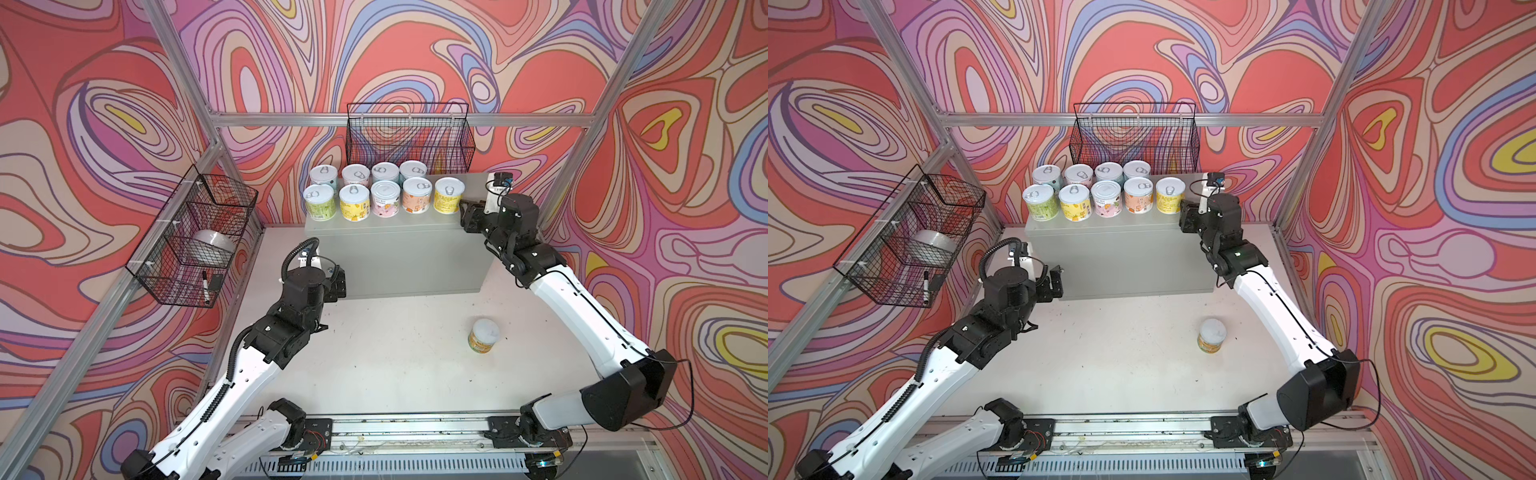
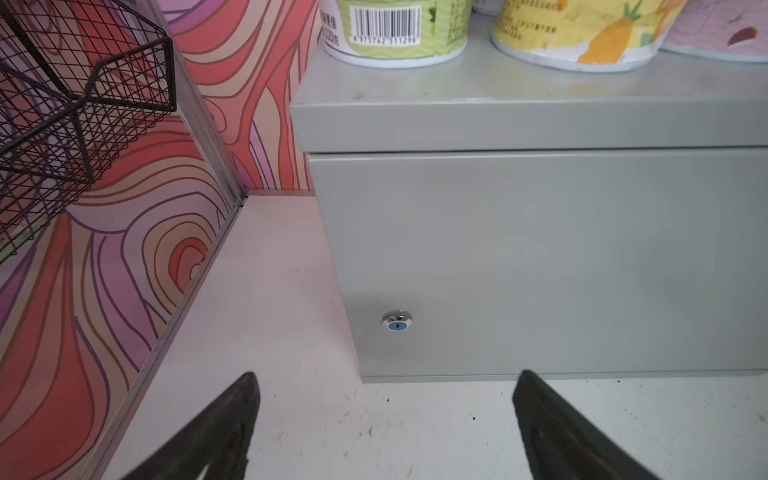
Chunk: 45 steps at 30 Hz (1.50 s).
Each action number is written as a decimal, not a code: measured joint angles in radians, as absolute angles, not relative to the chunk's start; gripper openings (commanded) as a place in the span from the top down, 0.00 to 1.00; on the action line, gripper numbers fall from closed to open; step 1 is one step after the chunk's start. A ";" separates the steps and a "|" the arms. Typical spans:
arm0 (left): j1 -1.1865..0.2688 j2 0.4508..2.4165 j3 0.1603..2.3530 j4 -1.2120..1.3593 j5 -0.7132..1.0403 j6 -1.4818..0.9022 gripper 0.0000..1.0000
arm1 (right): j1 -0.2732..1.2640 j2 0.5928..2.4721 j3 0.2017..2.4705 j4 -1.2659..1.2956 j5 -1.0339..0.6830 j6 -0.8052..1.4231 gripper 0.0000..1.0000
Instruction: Place and organize the canned foods onto the counter
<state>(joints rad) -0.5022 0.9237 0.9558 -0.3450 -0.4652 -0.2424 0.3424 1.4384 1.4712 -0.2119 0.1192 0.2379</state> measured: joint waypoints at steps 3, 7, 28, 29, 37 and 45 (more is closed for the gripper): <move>-0.502 0.924 0.956 -0.345 -0.452 -0.247 0.04 | 0.342 1.411 1.457 -0.217 0.105 0.248 0.43; -0.502 0.923 0.960 -0.345 -0.445 -0.248 0.04 | 0.342 1.378 1.436 -0.237 0.076 0.255 0.44; -0.502 0.925 0.964 -0.345 -0.444 -0.248 0.04 | 0.342 1.461 1.493 -0.252 -0.061 0.262 0.44; -0.502 0.925 0.964 -0.345 -0.445 -0.248 0.04 | 0.342 1.467 1.499 -0.252 -0.061 0.263 0.45; -0.502 0.926 0.964 -0.344 -0.445 -0.248 0.04 | 0.342 1.537 1.579 -0.253 -0.062 0.265 0.44; -0.495 0.941 0.964 -0.339 -0.445 -0.248 0.04 | 0.342 1.608 1.636 -0.218 -0.047 0.267 0.44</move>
<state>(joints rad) -0.4950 0.9405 0.9642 -0.3386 -0.4446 -0.2478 0.3424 1.6077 1.6356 -0.2180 -0.0475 0.2672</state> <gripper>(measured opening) 0.965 0.560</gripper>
